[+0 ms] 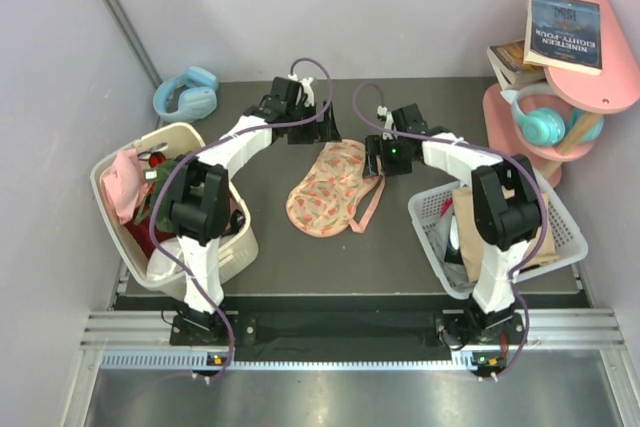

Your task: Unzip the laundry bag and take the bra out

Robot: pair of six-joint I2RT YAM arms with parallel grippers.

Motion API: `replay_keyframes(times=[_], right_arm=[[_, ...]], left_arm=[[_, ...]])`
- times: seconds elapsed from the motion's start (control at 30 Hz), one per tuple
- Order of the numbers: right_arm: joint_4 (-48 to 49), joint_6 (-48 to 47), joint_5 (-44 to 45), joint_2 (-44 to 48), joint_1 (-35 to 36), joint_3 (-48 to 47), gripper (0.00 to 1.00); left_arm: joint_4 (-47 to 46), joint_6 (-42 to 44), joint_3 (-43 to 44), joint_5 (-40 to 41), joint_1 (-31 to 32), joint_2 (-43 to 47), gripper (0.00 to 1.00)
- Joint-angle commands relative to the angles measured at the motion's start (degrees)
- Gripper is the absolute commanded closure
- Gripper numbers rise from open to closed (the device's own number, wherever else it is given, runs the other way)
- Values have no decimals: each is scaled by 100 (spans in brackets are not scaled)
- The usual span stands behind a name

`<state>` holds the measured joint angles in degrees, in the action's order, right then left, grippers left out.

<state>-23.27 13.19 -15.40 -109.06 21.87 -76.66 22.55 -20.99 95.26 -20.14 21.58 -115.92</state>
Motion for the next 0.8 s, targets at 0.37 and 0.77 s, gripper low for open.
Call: replay_keyframes(times=[0.37, 0.77], right_arm=[[-301, -237, -16, -880, -25, -938, 65], [-591, -370, -16, -855, -104, -947, 95]], left_arm=[[-374, -124, 168, 36, -137, -528, 1], [-619, -239, 291, -78, -181, -897, 2]])
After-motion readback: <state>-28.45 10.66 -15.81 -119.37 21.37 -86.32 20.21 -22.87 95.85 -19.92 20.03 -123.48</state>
